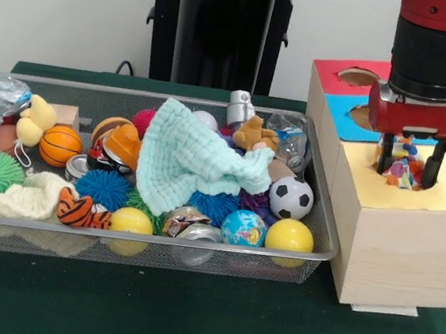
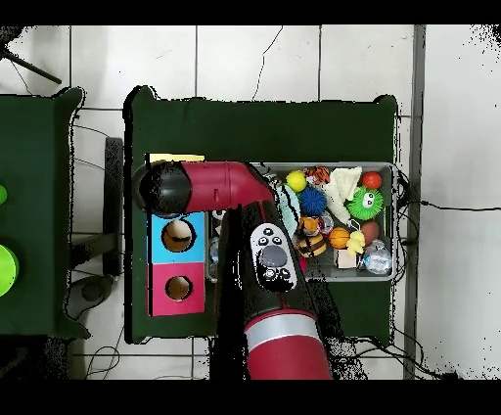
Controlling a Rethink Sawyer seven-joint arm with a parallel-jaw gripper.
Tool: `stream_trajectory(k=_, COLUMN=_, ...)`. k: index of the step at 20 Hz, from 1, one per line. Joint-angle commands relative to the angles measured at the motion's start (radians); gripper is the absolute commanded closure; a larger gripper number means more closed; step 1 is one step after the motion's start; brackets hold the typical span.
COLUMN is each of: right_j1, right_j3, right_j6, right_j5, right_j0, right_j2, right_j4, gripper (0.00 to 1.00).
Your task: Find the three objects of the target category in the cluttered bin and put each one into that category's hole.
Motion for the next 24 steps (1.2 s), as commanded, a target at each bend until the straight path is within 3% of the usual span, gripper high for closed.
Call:
stream_trajectory(k=1, right_j1=-0.156, right_j3=0.132, right_j6=-0.235, right_j5=0.107, right_j0=-0.244, right_j2=0.143, right_j4=0.008, gripper=0.0)
stream_trajectory(k=3, right_j1=-0.143, right_j3=0.167, right_j6=-0.277, right_j5=0.058, right_j0=-0.316, right_j2=0.236, right_j4=0.015, gripper=0.0)
stream_trajectory(k=8, right_j1=-0.136, right_j3=0.158, right_j6=-0.203, right_j5=0.041, right_j0=-0.334, right_j2=0.266, right_j4=-0.056, gripper=0.0)
stream_trajectory(k=9, right_j1=-0.136, right_j3=0.156, right_j6=-0.185, right_j5=0.034, right_j0=-0.335, right_j2=0.268, right_j4=-0.071, gripper=1.0)
stream_trajectory(k=18, right_j1=-0.06, right_j3=0.082, right_j6=-0.19, right_j5=0.064, right_j0=-0.366, right_j2=0.334, right_j4=-0.129, gripper=1.0)
stream_trajectory(k=24, right_j1=-0.052, right_j3=0.087, right_j6=-0.167, right_j5=0.051, right_j0=-0.374, right_j2=0.348, right_j4=-0.149, gripper=1.0)
